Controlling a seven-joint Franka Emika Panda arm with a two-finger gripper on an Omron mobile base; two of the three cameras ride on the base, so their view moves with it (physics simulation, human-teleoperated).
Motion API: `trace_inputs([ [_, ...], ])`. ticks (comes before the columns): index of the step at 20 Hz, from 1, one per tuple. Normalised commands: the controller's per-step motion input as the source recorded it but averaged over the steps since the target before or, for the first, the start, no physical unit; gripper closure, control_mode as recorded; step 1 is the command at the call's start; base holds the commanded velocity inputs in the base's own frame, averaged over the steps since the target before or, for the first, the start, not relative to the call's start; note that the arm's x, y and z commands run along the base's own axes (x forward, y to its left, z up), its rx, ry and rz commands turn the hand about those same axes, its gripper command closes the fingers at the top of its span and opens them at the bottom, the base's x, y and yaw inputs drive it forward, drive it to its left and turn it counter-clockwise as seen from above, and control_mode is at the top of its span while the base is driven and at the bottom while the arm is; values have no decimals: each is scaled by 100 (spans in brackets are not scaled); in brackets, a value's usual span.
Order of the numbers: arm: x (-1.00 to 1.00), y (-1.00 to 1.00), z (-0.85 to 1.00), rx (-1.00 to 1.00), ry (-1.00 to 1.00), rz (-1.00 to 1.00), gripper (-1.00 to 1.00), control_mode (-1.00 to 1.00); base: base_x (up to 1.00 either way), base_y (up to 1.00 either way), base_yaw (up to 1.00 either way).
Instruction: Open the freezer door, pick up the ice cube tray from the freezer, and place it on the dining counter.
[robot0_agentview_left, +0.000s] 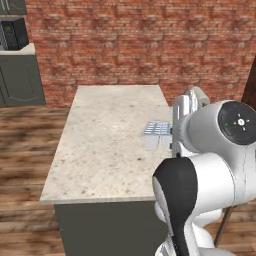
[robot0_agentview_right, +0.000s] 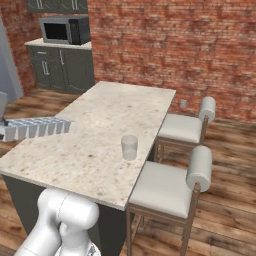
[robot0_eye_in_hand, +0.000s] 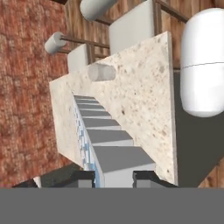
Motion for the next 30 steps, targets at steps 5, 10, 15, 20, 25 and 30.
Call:
trace_inputs([
  [5,7,25,-24,3,0,-17,100,-100,0,0,0],
  [10,17,9,-30,3,0,-14,100,-100,0,0,0],
  [15,22,0,-22,4,1,-10,100,-100,0,0,0],
  [20,18,0,-24,1,6,-9,100,-100,0,0,0],
  [25,28,0,-31,0,1,-7,100,-100,0,0,0],
  [30,48,0,-35,0,0,-6,100,-100,0,0,0],
])
